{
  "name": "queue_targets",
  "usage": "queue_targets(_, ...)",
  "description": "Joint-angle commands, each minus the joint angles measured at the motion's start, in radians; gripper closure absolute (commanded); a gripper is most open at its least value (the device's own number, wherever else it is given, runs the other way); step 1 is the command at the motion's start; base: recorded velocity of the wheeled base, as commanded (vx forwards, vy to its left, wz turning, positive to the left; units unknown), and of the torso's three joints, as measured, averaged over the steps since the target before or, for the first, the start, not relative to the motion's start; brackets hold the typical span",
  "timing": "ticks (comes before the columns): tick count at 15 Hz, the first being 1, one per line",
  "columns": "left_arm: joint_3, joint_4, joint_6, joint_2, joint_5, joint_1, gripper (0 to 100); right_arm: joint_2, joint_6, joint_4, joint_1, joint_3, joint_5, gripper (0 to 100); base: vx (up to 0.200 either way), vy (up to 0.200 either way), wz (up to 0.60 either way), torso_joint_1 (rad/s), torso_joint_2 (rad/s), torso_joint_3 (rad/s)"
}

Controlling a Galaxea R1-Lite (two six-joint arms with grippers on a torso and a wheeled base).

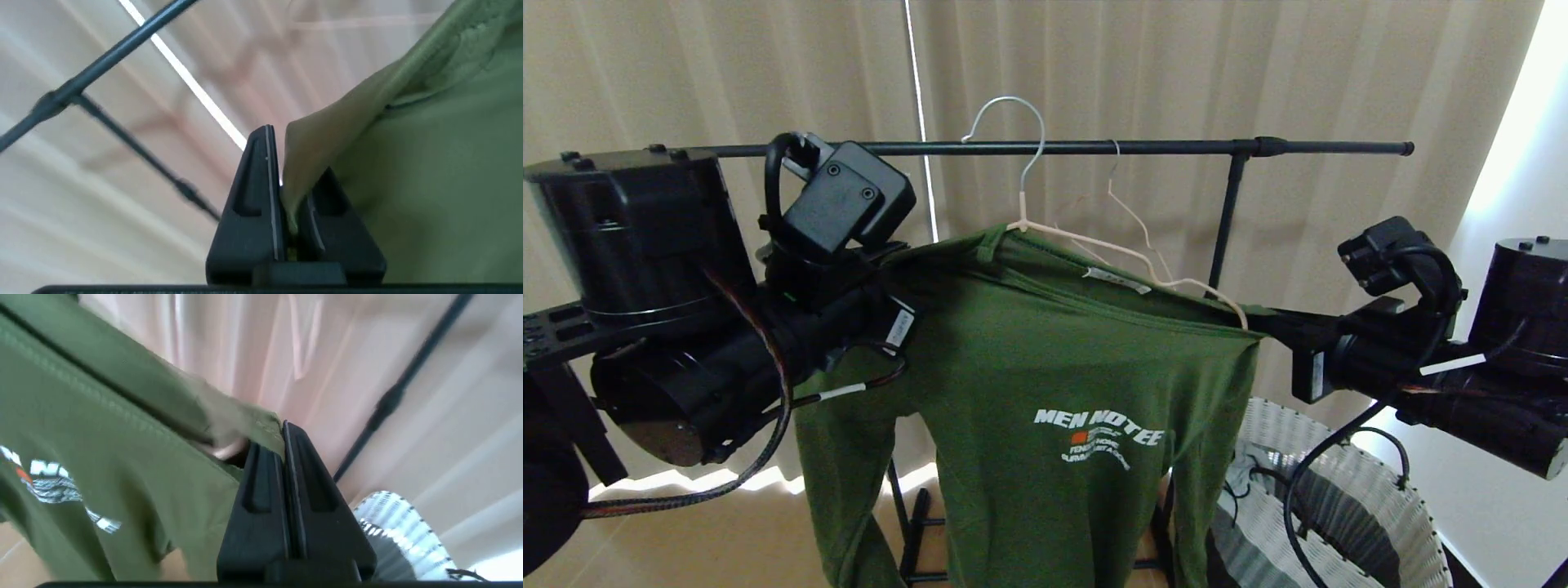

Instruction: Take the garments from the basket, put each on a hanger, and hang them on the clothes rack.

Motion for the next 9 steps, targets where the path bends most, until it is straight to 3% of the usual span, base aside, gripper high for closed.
queue_targets(1,0.035,0.0,0.037,-0.004,0.008,0.021,100,-0.006,-0.001,-0.001,-0.014,-0.02,-0.001,100,0.0,0.0,0.0,0.0,0.0,0.0)
queue_targets(5,0.055,-0.029,0.072,0.007,0.01,0.021,100,-0.012,-0.002,0.002,0.004,-0.023,0.002,100,0.0,0.0,0.0,0.0,0.0,0.0)
queue_targets(9,0.051,-0.051,0.068,0.032,0.076,0.02,100,-0.033,-0.047,0.063,0.127,-0.025,0.001,100,0.0,0.0,0.0,0.0,0.0,0.0)
